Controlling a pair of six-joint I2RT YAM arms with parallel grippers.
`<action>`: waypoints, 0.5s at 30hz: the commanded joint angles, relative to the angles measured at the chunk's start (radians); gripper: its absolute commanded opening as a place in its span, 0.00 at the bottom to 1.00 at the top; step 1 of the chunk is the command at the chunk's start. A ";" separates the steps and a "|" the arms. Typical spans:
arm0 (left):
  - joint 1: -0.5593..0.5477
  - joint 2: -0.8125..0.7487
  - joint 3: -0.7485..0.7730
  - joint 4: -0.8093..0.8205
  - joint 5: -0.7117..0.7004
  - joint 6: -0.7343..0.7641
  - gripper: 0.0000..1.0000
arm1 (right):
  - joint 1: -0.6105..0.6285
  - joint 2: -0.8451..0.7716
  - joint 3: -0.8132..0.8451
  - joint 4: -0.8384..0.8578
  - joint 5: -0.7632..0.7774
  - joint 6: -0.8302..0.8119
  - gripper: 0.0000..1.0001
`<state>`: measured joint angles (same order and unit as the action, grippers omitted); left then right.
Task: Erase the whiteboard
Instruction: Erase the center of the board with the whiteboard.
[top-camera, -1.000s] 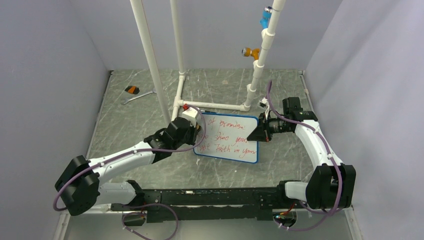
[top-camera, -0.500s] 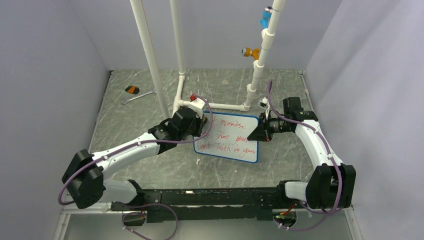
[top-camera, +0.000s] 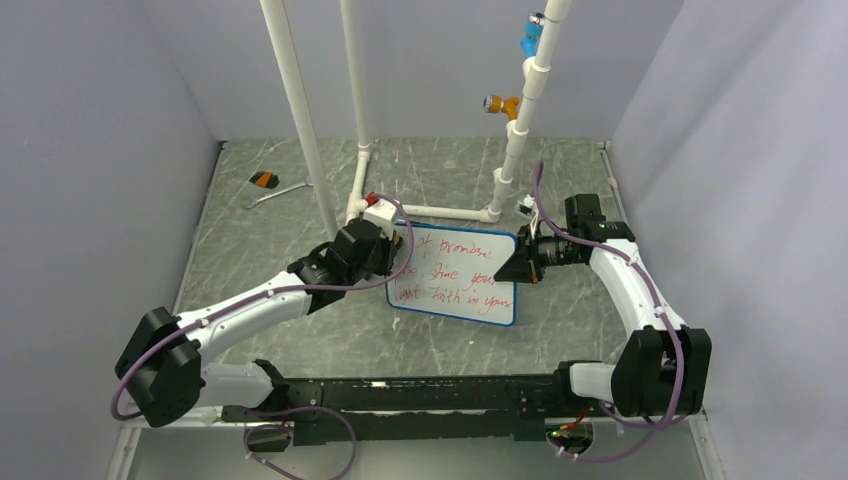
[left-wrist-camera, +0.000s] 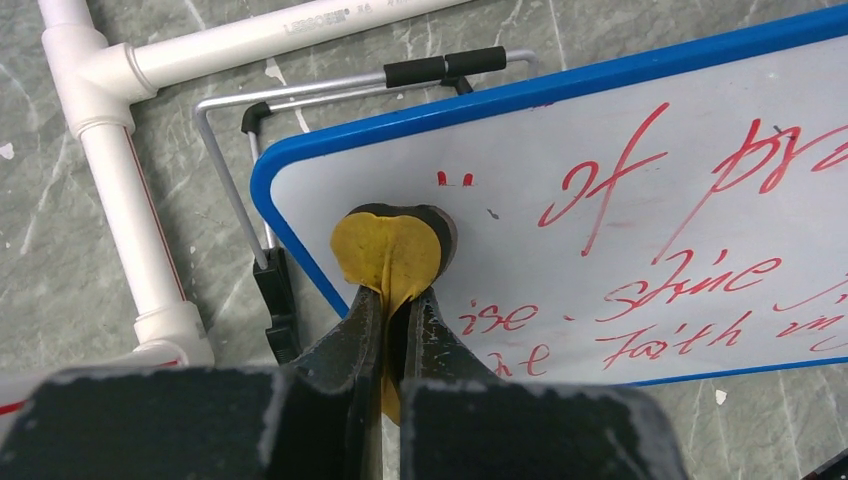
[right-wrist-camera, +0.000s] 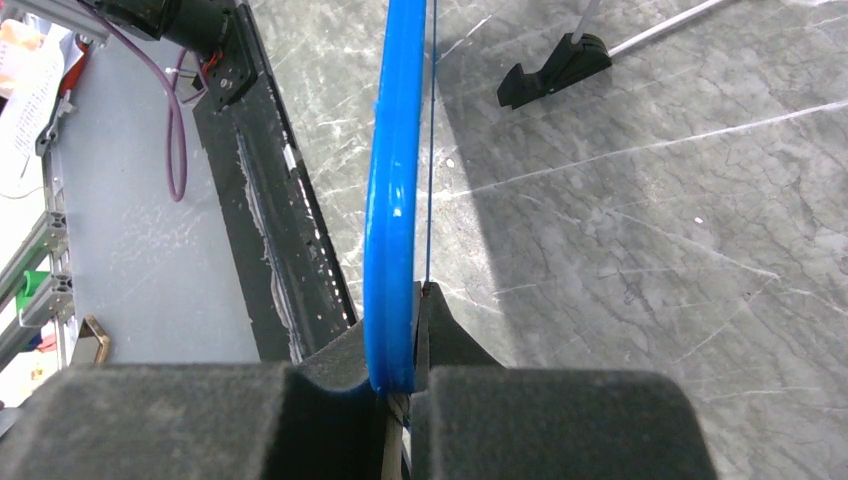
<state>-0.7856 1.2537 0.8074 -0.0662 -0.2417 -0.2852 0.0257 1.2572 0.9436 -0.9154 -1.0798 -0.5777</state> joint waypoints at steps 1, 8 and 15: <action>0.009 0.010 0.060 0.046 0.089 0.014 0.00 | 0.021 -0.006 0.021 -0.054 -0.008 -0.067 0.00; -0.095 0.076 0.155 0.025 0.096 0.038 0.00 | 0.021 -0.006 0.023 -0.058 -0.007 -0.070 0.00; -0.017 0.034 0.102 -0.003 -0.037 -0.007 0.00 | 0.020 -0.007 0.023 -0.061 -0.008 -0.074 0.00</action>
<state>-0.8547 1.3212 0.9146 -0.1028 -0.2245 -0.2710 0.0216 1.2572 0.9436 -0.9264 -1.0782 -0.5816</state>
